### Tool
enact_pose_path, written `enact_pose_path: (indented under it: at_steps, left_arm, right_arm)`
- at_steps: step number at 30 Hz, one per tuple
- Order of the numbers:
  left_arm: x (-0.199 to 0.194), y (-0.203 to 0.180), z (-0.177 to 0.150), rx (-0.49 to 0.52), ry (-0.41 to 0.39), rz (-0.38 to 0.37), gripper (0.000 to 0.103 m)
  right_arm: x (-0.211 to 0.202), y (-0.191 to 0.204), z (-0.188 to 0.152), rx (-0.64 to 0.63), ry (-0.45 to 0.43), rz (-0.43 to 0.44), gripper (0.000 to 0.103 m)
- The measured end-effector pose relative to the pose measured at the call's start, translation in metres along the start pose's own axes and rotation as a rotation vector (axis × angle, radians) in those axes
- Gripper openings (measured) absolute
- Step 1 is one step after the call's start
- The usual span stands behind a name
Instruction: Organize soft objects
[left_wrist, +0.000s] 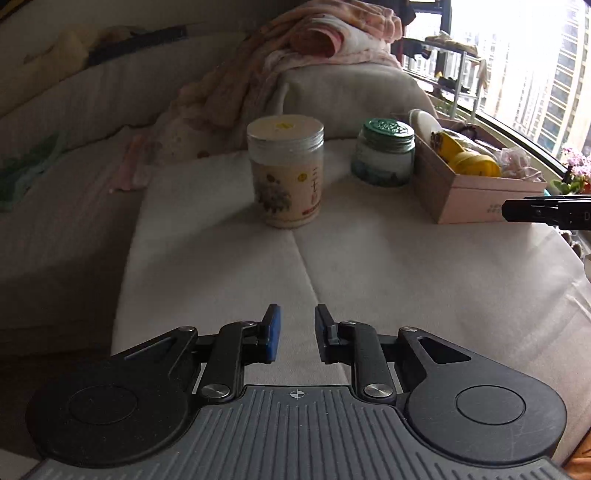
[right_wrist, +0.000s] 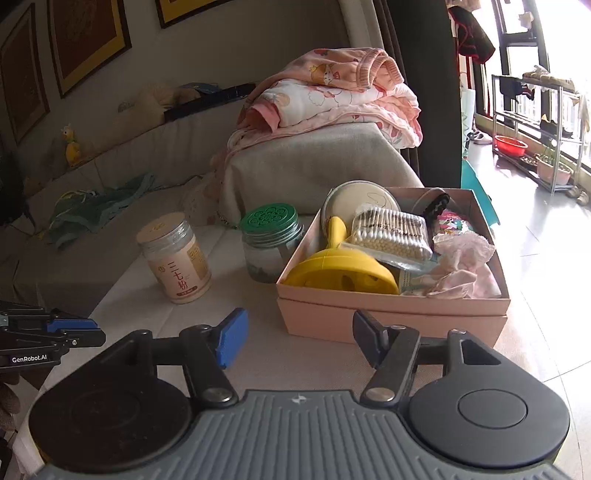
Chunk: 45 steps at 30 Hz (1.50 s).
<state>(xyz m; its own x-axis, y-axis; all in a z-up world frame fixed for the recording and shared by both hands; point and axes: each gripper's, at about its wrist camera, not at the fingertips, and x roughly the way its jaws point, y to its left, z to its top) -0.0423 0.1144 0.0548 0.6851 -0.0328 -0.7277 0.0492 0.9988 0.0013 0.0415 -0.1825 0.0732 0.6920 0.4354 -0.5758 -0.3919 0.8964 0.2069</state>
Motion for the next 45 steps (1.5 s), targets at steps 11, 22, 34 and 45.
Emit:
enact_pose_path:
  at_steps: [11, 22, 34, 45]
  left_arm:
    - [0.044, -0.062, -0.015, 0.000, -0.091, 0.003, 0.027]
    - [0.059, -0.108, -0.013, -0.023, -0.167, -0.042, 0.071]
    - [0.065, -0.120, -0.009, -0.038, -0.165, 0.043, 0.072]
    - [0.064, -0.120, -0.009, -0.036, -0.165, 0.045, 0.072]
  right_arm:
    - [0.033, 0.013, -0.054, -0.085, 0.109, -0.134, 0.070]
    - [0.038, -0.015, -0.057, 0.036, 0.093, -0.340, 0.103]
    - [0.031, -0.019, -0.068, -0.003, 0.018, -0.304, 0.103]
    - [0.032, -0.021, -0.067, -0.003, 0.018, -0.302, 0.103]
